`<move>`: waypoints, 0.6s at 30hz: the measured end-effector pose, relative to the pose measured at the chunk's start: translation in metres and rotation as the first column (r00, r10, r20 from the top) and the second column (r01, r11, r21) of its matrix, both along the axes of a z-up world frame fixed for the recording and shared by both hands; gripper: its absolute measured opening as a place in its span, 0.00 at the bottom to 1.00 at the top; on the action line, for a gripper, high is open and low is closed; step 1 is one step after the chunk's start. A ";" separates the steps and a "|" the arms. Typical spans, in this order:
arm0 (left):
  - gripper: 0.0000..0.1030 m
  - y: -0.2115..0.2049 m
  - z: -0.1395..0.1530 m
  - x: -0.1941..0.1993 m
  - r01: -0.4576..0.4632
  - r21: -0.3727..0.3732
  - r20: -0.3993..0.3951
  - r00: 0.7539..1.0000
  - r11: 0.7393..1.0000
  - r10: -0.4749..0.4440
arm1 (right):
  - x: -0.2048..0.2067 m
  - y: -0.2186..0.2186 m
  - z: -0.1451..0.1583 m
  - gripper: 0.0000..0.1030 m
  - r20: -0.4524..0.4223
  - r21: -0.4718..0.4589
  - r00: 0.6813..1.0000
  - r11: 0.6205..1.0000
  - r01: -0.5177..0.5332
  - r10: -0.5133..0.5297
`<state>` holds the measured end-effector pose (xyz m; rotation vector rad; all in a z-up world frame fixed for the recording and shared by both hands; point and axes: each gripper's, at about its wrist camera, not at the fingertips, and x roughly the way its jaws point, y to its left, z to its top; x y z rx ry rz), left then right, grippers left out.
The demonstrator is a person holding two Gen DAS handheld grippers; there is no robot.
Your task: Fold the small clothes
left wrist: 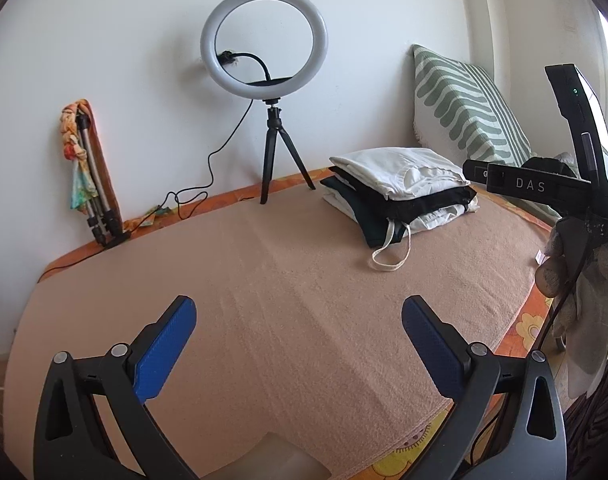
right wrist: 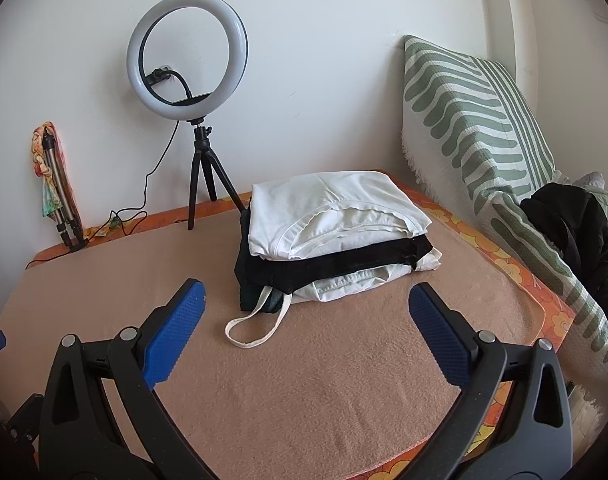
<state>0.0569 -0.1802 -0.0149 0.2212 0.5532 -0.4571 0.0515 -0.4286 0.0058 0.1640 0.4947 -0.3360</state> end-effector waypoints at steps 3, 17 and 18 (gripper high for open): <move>0.99 0.000 -0.004 0.001 0.000 0.004 -0.016 1.000 1.000 0.000 | 0.001 0.002 -0.004 1.00 -0.008 -0.011 1.000 1.000 -0.005 0.005; 0.99 0.003 -0.002 0.002 -0.003 -0.007 -0.024 1.000 1.000 0.003 | 0.001 -0.002 -0.006 1.00 -0.005 0.006 1.000 1.000 0.008 -0.008; 0.99 0.003 -0.003 0.003 -0.003 -0.008 -0.027 1.000 1.000 0.003 | 0.001 -0.002 -0.006 1.00 -0.006 0.009 1.000 1.000 0.008 -0.008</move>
